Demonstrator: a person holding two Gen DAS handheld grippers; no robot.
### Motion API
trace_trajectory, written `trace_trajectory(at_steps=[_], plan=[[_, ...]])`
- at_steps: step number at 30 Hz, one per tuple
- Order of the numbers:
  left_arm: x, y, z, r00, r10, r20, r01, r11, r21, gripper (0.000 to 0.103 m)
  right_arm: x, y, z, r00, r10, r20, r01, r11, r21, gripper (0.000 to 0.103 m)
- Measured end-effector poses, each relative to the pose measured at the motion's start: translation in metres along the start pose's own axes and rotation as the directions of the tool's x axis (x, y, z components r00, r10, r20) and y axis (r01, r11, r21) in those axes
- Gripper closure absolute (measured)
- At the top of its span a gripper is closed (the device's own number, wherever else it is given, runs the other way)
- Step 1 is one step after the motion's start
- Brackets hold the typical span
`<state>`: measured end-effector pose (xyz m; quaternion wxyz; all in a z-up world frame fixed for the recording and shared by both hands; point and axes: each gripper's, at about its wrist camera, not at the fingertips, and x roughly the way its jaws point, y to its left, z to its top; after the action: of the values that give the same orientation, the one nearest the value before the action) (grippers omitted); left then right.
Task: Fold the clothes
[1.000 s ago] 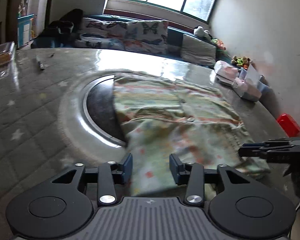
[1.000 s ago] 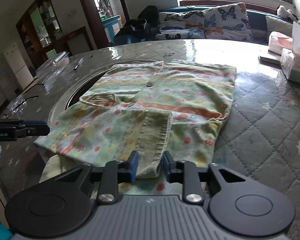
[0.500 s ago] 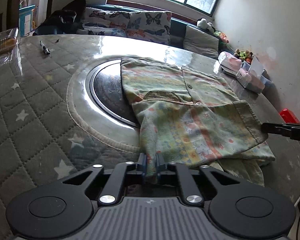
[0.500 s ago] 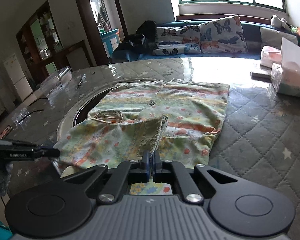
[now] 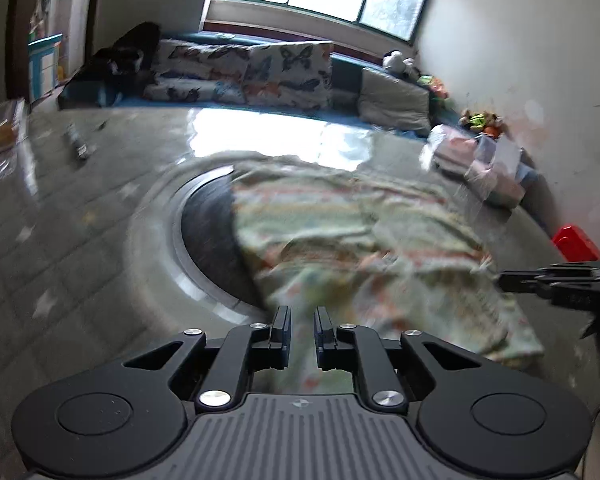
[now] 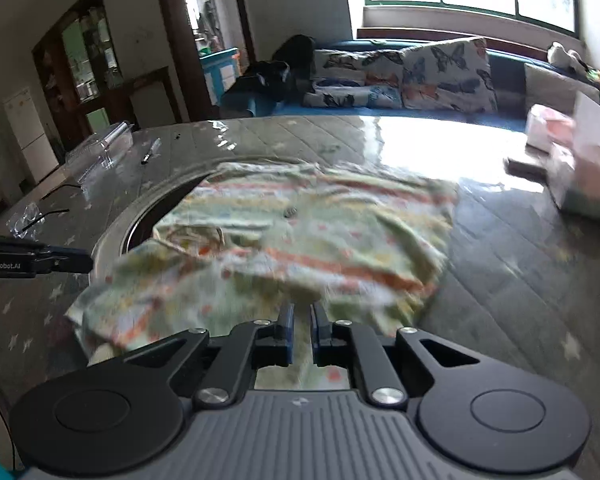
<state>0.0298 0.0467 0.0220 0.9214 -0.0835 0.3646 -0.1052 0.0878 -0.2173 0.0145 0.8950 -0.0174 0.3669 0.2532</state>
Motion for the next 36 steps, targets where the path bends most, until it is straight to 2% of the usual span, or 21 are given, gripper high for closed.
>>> trace_trajectory(at_steps=[4,7,12,16,21,24,26,32,35,36], plan=[[0.029,-0.016,0.013,1.000,-0.023,-0.011,0.023,0.999,0.026,0.090,0.025,0.011,0.009,1.000,0.000,-0.002,0.000,0.998,-0.058,0.087],[0.050,-0.019,0.014,0.999,-0.016,-0.040,0.017,0.999,0.038,0.090,0.042,0.015,0.008,0.999,0.005,-0.039,-0.008,0.997,-0.079,0.086],[0.064,-0.014,0.004,0.996,0.015,-0.087,-0.011,0.999,0.049,0.088,0.036,0.016,-0.001,0.998,0.008,-0.060,-0.014,0.994,-0.106,0.076],[0.047,-0.019,-0.001,0.998,0.003,-0.071,0.002,0.998,0.065,0.072,0.019,0.020,-0.013,0.997,0.011,-0.073,-0.023,0.986,-0.163,0.073],[0.019,-0.038,-0.015,0.996,-0.029,-0.081,0.038,0.993,0.112,0.065,0.005,0.025,-0.031,0.996,-0.012,-0.085,-0.008,0.975,-0.224,0.069],[0.001,-0.048,-0.027,0.994,-0.044,-0.099,0.056,0.991,0.125,0.054,-0.005,0.026,-0.035,0.996,-0.006,-0.084,-0.013,0.973,-0.229,0.067],[-0.008,-0.052,-0.034,0.992,-0.045,-0.121,0.059,0.992,0.111,0.043,-0.010,0.026,-0.037,0.997,-0.009,-0.082,-0.011,0.972,-0.235,0.067],[-0.010,-0.062,-0.052,0.975,-0.073,-0.211,0.087,0.994,0.060,0.042,-0.024,0.024,-0.043,0.998,-0.021,-0.063,0.004,0.967,-0.254,0.062],[-0.003,-0.066,-0.057,0.967,-0.081,-0.240,0.095,0.994,0.048,0.046,-0.031,0.024,-0.045,0.998,-0.028,-0.055,0.012,0.963,-0.270,0.060],[-0.003,-0.068,-0.057,0.967,-0.090,-0.240,0.105,0.993,0.050,0.052,-0.032,0.024,-0.046,0.998,-0.028,-0.054,0.012,0.960,-0.279,0.059]])
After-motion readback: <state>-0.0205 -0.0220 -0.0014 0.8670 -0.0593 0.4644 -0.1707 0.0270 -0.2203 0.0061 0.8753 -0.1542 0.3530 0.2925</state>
